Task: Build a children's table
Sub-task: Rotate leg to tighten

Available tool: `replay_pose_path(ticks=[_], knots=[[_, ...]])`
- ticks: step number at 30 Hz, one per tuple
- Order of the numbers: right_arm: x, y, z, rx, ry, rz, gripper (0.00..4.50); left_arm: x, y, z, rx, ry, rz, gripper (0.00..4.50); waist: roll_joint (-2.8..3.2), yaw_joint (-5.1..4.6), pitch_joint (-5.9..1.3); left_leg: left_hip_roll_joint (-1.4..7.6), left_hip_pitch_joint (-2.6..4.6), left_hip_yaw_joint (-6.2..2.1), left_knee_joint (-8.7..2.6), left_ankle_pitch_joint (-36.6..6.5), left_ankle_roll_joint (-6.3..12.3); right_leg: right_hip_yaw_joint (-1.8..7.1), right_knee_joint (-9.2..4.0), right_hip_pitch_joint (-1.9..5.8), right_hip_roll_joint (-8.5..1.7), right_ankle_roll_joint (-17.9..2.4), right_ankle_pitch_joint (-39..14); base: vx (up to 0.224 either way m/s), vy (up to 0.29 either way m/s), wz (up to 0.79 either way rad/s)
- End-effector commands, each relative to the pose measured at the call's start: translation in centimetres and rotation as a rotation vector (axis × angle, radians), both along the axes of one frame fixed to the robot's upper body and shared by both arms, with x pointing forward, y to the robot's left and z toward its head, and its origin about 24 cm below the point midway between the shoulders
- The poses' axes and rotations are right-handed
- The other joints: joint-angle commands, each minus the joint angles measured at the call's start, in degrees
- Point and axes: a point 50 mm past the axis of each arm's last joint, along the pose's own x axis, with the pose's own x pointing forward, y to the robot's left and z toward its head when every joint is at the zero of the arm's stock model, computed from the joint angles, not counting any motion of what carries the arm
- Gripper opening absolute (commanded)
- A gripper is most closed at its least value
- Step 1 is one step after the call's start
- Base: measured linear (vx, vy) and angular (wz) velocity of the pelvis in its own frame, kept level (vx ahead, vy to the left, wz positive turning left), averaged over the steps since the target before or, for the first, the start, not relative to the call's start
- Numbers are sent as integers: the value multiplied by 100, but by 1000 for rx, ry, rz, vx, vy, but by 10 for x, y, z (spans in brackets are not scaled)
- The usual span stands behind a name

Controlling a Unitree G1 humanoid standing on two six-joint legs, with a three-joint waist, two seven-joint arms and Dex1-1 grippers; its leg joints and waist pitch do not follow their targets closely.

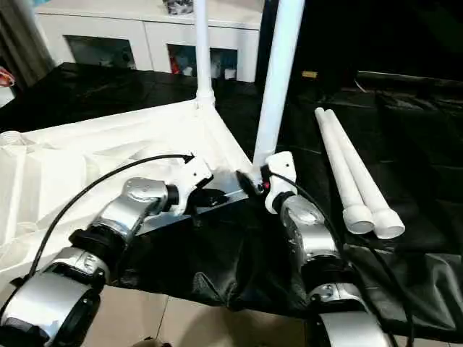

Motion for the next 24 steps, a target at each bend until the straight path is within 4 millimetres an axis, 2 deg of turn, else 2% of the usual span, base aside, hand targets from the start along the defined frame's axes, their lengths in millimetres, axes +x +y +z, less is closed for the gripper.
replay_pose_path(ticks=[1, 2, 3, 5, 6, 9, 12, 14, 18, 20, 24], knots=[[-12, 33, -8, -3, 39, 216, 389, -4, -22, 15, -94, -49, -122, 0, -58, -8, -361, 102, 30, -29, -370, -1410, 273, 183, -440, 284, -332, -1224, -1253, 0, 0, 0], [-12, 32, -8, -2, 34, 237, 389, -5, -21, 15, -93, -44, -129, 0, -56, -11, -362, 102, 33, -26, -369, -1394, 278, 183, -435, 279, -326, -1240, -1222, 0, 0, 0], [-18, 27, -4, -5, 8, 343, 389, -7, -13, 14, -87, -26, -164, 0, -63, -4, -356, 105, 37, -24, -368, -1399, 301, 179, -438, 282, -319, -1257, -1203, 0, 0, 0], [-24, 22, 0, -5, -1, 439, 389, -9, -6, 13, -82, -8, -196, 0, -81, 24, -369, 121, 22, -16, -353, -1286, 383, 180, -403, 306, -314, -1298, -970, 0, 0, 0], [-28, 19, 1, -2, 0, 483, 389, -10, -3, 13, -78, -1, -211, 0, -70, 32, -372, 130, 16, -9, -345, -1185, 470, 170, -377, 302, -306, -1392, -743, 0, 0, 0], [-32, 14, 2, 2, 19, 552, 389, -11, 2, 12, -72, 13, -235, 0, -77, 43, -368, 129, 18, 0, -335, -1191, 515, 164, -373, 301, -306, -1456, -736, 0, 0, 0], [-40, 5, 3, 2, 58, 662, 389, -13, 12, 14, -68, 34, -271, 0, -80, 51, -349, 139, 34, -2, -351, -1370, 455, 164, -415, 287, -318, -1403, -1187, 0, 0, 0], [-45, 1, 4, 3, 80, 719, 374, -14, 17, 15, -64, 53, -295, 0, -76, 53, -350, 150, 33, -9, -360, -1373, 426, 168, -417, 282, -329, -1381, -1254, 0, 0, 0], [-51, -2, 5, 4, 114, 784, 349, -16, 25, 15, -49, 82, -335, 0, -77, 83, -362, 152, 36, -8, -355, -1286, 428, 170, -392, 279, -319, -1420, -1071, 0, 0, 0], [-53, -2, 4, -3, 130, 807, 322, -17, 29, 15, -39, 93, -350, 0, -72, 90, -364, 156, 38, -9, -352, -1255, 424, 169, -383, 276, -322, -1450, -988, 0, 0, 0], [-55, -2, 4, -2, 144, 823, 289, -17, 33, 15, -28, 96, -351, 0, -76, 100, -360, 150, 43, -7, -354, -1281, 372, 170, -392, 277, -331, -1443, -1072, 0, 0, 0]])
